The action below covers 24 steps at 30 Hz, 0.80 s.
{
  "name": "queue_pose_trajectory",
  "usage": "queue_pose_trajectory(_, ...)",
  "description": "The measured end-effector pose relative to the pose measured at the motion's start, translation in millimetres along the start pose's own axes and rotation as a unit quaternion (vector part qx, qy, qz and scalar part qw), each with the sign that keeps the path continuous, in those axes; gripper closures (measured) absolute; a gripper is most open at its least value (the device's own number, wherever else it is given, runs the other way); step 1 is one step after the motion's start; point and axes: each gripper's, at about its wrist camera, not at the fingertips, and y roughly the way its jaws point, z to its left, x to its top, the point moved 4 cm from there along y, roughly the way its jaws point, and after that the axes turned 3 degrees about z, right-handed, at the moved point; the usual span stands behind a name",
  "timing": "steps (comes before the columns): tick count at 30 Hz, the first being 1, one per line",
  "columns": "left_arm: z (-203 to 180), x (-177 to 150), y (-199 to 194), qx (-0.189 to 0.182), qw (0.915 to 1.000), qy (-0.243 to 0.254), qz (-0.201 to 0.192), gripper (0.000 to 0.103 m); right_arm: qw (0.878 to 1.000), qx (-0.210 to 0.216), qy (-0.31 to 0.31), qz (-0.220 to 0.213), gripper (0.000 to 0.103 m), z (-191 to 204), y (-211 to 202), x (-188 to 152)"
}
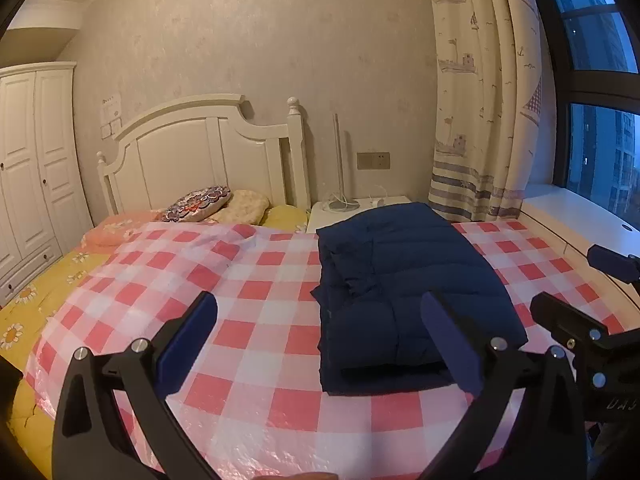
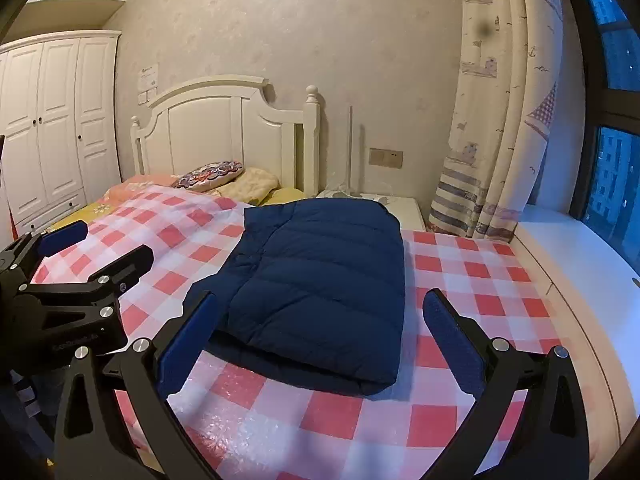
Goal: Fold large clothes
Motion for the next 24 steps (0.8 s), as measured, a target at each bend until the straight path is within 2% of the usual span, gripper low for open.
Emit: queue_pose_trajectory(24, -0.4, -7.5, 3.7, -0.01, 0.9999, 0.001, 0.006, 0.002, 1.0, 0.003, -0.003, 0.001, 0.005, 4.0, 0.2, -2.1)
